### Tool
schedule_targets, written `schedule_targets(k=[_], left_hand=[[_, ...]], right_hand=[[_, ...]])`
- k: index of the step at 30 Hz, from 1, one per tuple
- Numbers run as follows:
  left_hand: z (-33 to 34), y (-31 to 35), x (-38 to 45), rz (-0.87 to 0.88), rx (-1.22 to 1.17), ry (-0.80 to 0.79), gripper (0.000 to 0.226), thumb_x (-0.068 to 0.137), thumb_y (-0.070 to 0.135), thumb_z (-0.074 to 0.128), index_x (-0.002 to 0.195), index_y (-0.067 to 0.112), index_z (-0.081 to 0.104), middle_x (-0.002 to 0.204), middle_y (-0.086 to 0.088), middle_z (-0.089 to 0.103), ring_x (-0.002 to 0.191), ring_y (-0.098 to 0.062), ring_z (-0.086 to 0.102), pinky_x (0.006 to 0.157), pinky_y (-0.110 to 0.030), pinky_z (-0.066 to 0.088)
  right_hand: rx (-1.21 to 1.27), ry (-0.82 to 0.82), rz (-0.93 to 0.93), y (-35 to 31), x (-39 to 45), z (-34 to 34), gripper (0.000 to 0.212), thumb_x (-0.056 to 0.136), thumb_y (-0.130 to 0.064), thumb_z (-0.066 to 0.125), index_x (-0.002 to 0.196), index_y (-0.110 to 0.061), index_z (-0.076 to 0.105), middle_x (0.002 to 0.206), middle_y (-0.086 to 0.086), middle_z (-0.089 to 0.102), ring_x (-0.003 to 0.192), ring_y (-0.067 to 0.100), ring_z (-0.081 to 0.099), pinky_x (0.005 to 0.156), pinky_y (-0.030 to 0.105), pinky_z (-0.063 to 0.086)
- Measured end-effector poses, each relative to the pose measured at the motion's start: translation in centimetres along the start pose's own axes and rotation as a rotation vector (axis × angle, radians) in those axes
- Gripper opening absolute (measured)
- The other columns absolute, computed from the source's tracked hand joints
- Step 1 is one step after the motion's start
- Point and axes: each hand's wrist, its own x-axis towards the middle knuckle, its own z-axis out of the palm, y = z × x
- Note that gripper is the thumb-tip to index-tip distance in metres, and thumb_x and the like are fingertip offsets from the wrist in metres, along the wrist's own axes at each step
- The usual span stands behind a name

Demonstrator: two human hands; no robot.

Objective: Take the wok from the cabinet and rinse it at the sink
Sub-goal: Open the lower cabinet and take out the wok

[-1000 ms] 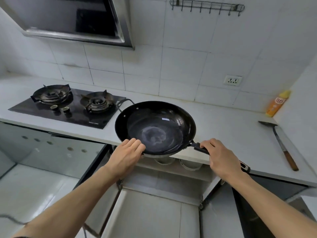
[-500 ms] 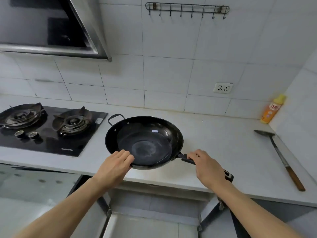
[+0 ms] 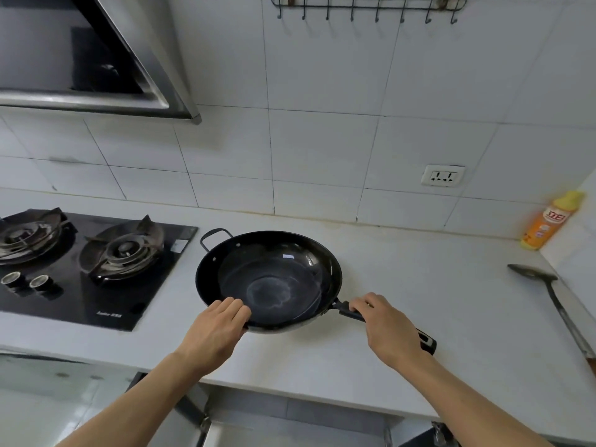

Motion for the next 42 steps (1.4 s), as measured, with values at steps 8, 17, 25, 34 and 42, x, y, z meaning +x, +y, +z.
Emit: schedule_targets(k=[8,17,25,34,42], left_hand=[[1.8,-2.5,2.1,-0.009,-0.042,-0.038,0.018,0.084,0.029,0.071,0.091,0.025,0.054,0.085,0.008,0.054,0.07,-0.014,0.048,0.061,-0.025,0.047],[4.2,-4.3,2.6,0.018,-0.041,-0.039,0.006,0.089,0.031,0.059,0.092,0.027,0.055,0.085,0.01,0.055,0.07,-0.01,0.047,0.061,-0.022,0.048],[5.8,-4.0,1.9,0.033,-0.033,-0.015,0.002,0.088,0.022,0.057,0.088,0.023,0.056,0.082,0.007,0.051,0.069,-0.014,0.042,0.06,-0.026,0.043],[8.9,-3.1,-0.1,0.009,0.004,-0.127,0.039,0.061,0.003,0.078,0.079,0.02,0.048,0.076,0.004,0.042,0.067,-0.018,0.035,0.059,-0.03,0.033],[9.3,-2.3,-0.7,-0.053,-0.002,-0.177,0.039,0.06,0.004,0.078,0.08,0.021,0.048,0.077,0.004,0.044,0.068,-0.019,0.038,0.059,-0.03,0.034]], right_hand=[[-0.001,-0.016,0.021,-0.4,3.5,1.3,0.053,0.08,0.004,0.056,0.119,-0.031,0.049,0.116,-0.008,0.047,0.075,0.013,0.046,0.059,0.025,0.043],[0.012,-0.018,0.008,-0.7,4.8,3.7,0.057,0.071,0.011,0.061,0.114,-0.026,0.057,0.11,-0.005,0.053,0.071,0.012,0.039,0.046,0.014,0.017],[0.055,-0.037,-0.007,0.0,4.8,5.7,0.059,0.064,0.014,0.068,0.106,-0.026,0.057,0.105,-0.008,0.053,0.079,0.012,0.05,0.048,0.011,0.019],[0.125,-0.044,0.021,0.1,3.1,8.9,0.059,0.065,0.013,0.071,0.106,-0.026,0.055,0.108,-0.007,0.051,0.087,0.014,0.052,0.056,0.02,0.041],[0.146,-0.027,0.055,-0.2,2.5,9.6,0.057,0.067,0.012,0.071,0.107,-0.026,0.056,0.106,-0.006,0.053,0.085,0.016,0.052,0.06,0.027,0.049]])
